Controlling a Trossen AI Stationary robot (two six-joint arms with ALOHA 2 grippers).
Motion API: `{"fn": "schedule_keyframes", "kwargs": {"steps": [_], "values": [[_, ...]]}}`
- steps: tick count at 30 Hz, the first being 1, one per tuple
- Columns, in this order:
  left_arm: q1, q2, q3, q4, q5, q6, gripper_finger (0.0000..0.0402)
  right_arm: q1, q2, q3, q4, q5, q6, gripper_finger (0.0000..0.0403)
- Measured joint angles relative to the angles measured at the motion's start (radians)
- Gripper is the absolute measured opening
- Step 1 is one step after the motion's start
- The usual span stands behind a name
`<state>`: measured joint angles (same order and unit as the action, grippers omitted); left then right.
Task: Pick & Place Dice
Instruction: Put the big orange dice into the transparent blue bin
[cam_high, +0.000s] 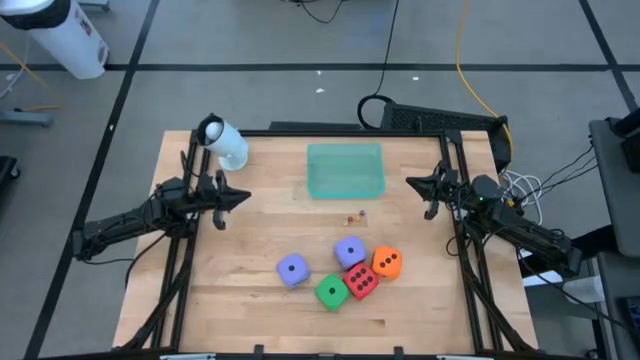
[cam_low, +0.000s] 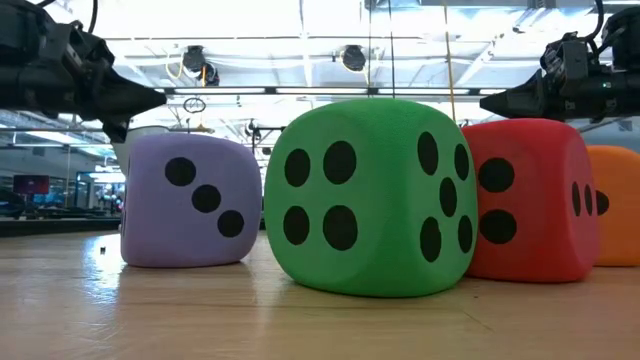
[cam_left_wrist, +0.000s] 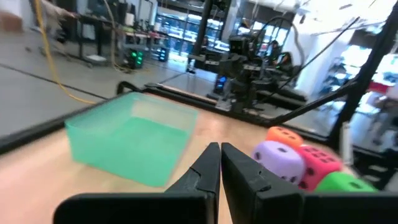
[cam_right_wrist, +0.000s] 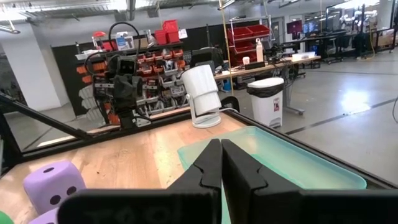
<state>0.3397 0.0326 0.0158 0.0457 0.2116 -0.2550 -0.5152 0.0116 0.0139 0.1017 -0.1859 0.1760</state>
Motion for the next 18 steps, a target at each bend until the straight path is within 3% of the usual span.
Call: {"fn": "schedule_keyframes", "kwargs": {"steps": [9, 15, 18], "values": [[0.000, 0.000, 0.000, 0.054, 0.052, -0.005, 0.0026, 0.000, 0.000, 0.000, -0.001, -0.002, 0.109, 0.0000], [0.000, 0.000, 0.000, 0.084, 0.049, -0.013, 0.0026, 0.000, 0.000, 0.000, -0.001, 0.000, -0.041, 0.0000], [0.000, 0.000, 0.000, 0.086, -0.013, 0.002, 0.0026, 0.000, 0.000, 0.000, -0.001, 0.000, -0.105, 0.0000]]}}
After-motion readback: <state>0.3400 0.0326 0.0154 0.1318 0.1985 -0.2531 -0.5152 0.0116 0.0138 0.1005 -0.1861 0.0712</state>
